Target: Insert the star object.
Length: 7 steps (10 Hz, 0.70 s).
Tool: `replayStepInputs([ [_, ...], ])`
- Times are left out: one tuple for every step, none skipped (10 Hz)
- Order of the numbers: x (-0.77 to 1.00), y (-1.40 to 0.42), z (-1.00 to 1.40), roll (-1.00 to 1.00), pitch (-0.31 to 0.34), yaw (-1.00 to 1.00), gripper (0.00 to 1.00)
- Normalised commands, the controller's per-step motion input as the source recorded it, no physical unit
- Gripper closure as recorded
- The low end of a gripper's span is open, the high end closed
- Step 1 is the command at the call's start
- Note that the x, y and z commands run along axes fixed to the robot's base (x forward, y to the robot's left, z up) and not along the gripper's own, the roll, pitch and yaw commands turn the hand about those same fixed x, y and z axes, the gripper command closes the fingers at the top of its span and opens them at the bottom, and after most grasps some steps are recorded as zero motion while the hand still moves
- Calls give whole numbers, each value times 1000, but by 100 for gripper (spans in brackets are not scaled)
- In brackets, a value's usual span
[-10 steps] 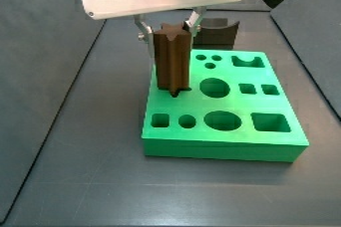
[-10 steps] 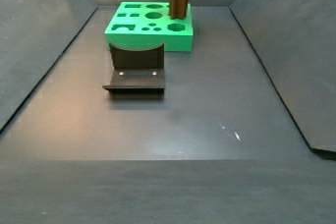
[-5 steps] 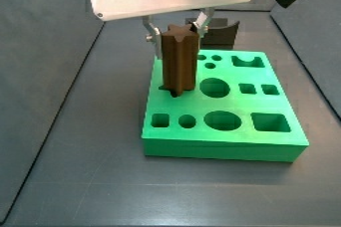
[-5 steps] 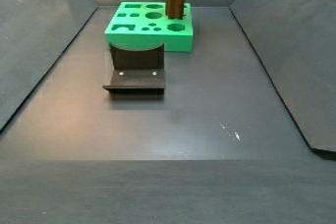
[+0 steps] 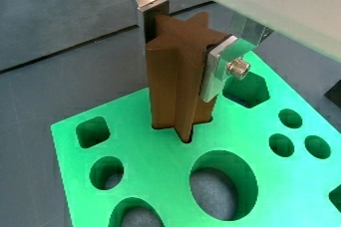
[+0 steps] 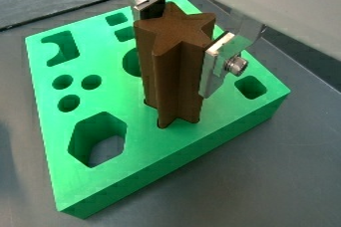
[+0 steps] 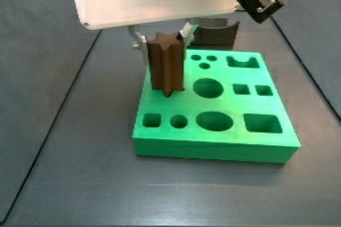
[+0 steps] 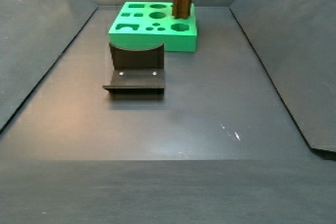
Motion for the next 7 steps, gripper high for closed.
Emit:
replayStepInputs([
  [97,0,-1000,133,0,0,100],
  [94,0,-1000,127,0,0,100],
  [51,0,-1000,130,0,0,100],
  [0,0,-914,193,0,0,100],
  [0,0,-900,191,9,0,100],
  [0,0,-989,166,0,0,100],
  [0,0,-726,0,-90,0,100],
])
